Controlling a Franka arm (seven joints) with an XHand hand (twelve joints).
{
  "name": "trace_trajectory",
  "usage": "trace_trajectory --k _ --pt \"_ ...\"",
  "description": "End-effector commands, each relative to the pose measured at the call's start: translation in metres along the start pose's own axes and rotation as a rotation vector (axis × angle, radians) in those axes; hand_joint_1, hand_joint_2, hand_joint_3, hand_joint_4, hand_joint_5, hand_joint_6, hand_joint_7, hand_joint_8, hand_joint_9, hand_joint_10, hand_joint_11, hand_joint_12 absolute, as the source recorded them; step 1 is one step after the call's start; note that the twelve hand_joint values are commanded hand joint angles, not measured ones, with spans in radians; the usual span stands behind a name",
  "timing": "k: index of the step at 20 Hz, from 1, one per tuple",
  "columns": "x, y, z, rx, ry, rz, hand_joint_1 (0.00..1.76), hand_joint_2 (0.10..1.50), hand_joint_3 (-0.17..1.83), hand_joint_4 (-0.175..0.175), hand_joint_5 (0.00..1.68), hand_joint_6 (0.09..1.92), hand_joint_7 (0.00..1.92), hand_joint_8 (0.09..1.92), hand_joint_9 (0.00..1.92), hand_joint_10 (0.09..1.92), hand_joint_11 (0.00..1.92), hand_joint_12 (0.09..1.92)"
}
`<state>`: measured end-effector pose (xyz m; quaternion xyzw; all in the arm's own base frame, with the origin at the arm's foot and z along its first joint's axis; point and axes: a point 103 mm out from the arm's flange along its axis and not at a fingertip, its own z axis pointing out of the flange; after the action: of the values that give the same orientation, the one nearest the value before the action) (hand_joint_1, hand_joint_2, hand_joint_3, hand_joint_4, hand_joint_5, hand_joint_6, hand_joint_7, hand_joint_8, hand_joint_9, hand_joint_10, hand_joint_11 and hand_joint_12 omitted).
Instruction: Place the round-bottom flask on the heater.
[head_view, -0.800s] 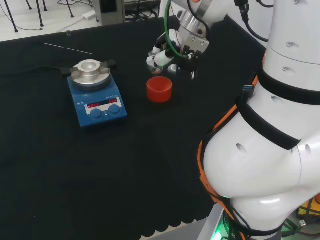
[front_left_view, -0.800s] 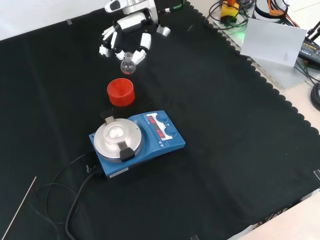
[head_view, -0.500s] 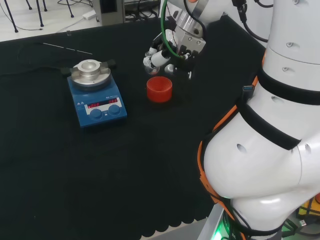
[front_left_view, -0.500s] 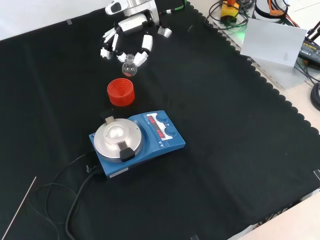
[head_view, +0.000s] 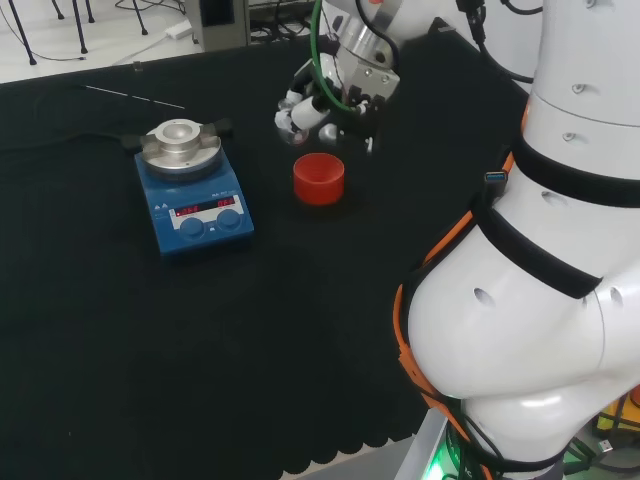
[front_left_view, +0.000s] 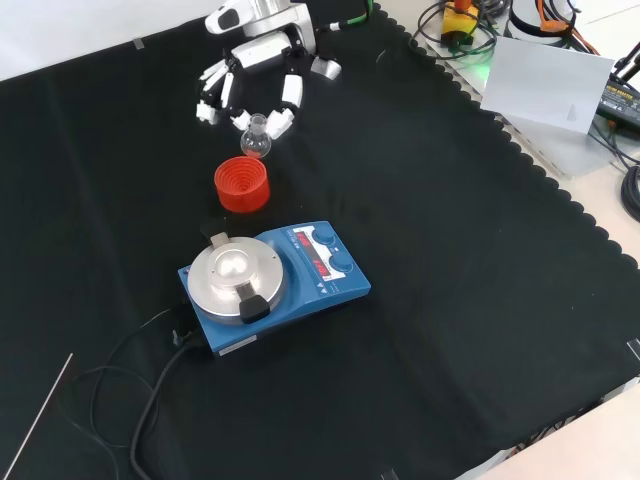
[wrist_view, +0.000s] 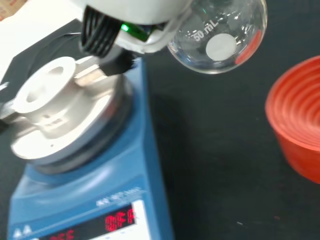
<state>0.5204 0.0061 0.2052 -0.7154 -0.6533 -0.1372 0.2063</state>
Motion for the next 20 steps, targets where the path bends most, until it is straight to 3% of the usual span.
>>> trace_trajectory --k 1,20 --pt "0.053 0.022 -0.001 0.022 0.013 -0.063 1.11 0.62 0.9 0.048 1.1 1.1 0.35 0.57 0.52 0.57 0.17 1.34" --pt "0.133 0.073 0.025 0.076 -0.001 -0.164 1.11 0.62 0.91 0.045 1.11 1.09 0.35 0.57 0.52 0.58 0.18 1.34"
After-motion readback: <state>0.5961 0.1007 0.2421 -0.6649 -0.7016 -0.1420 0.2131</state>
